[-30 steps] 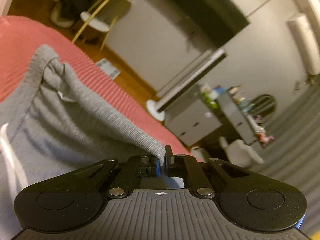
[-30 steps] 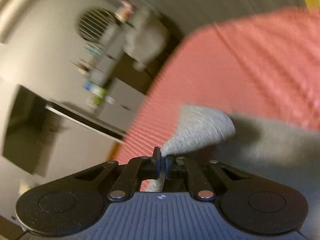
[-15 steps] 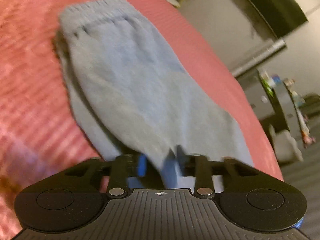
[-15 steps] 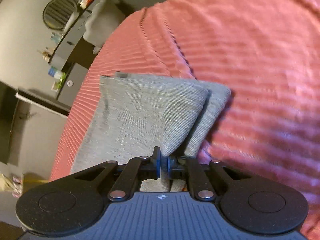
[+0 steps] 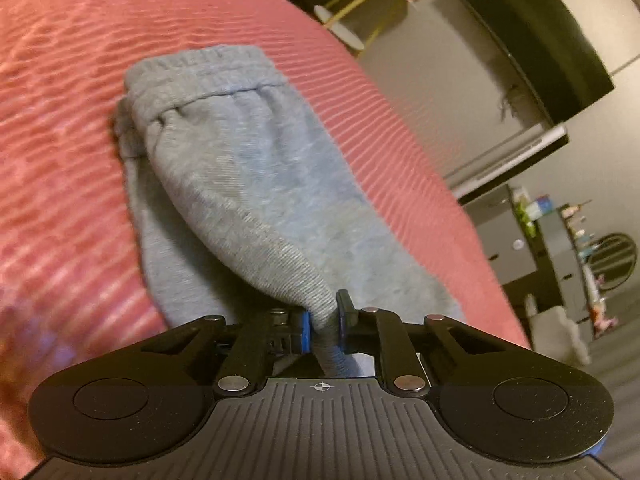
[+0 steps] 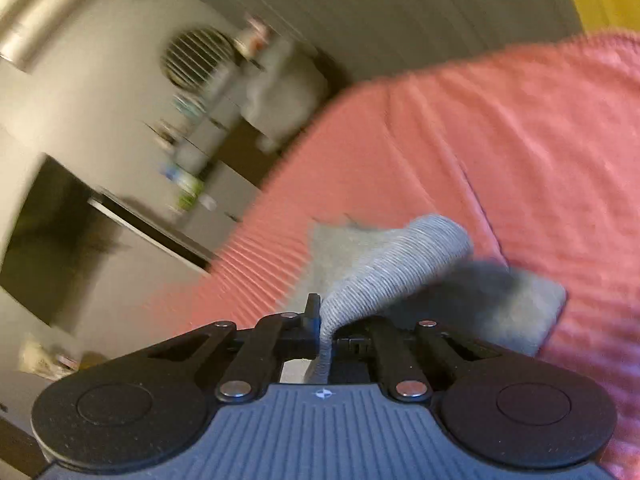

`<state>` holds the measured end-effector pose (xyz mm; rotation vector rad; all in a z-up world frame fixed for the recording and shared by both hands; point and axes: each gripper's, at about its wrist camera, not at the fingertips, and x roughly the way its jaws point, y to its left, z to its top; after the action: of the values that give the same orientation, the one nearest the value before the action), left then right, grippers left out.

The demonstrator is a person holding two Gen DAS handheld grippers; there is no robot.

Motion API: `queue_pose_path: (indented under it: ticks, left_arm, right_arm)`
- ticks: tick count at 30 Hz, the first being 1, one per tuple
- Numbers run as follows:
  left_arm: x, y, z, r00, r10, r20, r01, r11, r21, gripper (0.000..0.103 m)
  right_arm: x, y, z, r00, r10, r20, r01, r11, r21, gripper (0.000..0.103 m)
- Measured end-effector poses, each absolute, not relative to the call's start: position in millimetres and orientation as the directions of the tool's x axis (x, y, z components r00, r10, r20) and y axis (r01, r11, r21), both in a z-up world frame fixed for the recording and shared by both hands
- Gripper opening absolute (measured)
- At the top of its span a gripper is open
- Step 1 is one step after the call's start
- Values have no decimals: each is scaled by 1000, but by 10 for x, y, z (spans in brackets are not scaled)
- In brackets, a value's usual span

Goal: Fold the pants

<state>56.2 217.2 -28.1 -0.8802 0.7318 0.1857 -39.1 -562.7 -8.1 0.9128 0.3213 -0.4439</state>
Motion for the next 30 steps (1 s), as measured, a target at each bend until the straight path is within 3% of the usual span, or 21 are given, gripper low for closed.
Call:
queue_pose_path:
  ticks: [2,4,6,7,8,9,11,13,16,20,23,28,30]
  left_arm:
    - [532,2196,-414,688,-117,-716,-503,634,-587,15]
    - [514,2228,-531,626,-110,-772,-567,616,-547,18]
    - [469,2231,-455,633,-87,-769,-578,608,-544,23]
    - [435,2216,-351,627,-40,-778,-591,625,-509,35]
    - [388,2189,-222,622,23,-782,-605,649,-462,43]
    - [353,2146,-69,627,106,-772,-617,673,-409,59]
    - [274,2027,171,674,241,-699,-607,719,-337,65]
    - [298,1794,365,739,280,-613,-527,807,-267,68]
    - [492,1269,408,804,191,-563,-343,922,-177,72]
    - [834,503,132,816,23,-578,-126,982,-139,72]
    - [1140,52,-136,791,-19,-611,-25,998,-62,70]
    - [1685,-346,-532,775,10,-632,33,998,56,72]
    - [1882,-331,-626,789,42,-613,7,997,78,80]
  right_arm:
    - [-459,-5564,-153,817,-316,-482,568,586,579,5]
    - [-389,-5596,-401,685,-364,-631,696,583,419,6]
    - [-417,-5686,-575,577,-357,-734,771,534,346,16]
    - [-514,-5692,-567,602,-366,-710,766,515,384,16]
    - [-605,-5676,-511,604,-401,-688,777,487,398,24]
    - [-641,-5649,-439,574,-456,-681,805,468,365,41]
    - [-640,-5525,-250,526,-569,-632,838,471,274,55]
    - [-545,-5340,-74,586,-595,-551,796,551,251,54]
    - [-158,-4861,53,712,-506,-486,656,726,205,54]
    - [551,-3979,-119,821,-192,-538,307,943,132,54]
    - [944,-3294,-317,832,-47,-553,86,995,45,53]
    - [1427,-2929,-607,810,-63,-583,31,997,-64,56]
    - [1546,-2982,-659,819,-113,-563,66,992,-103,70]
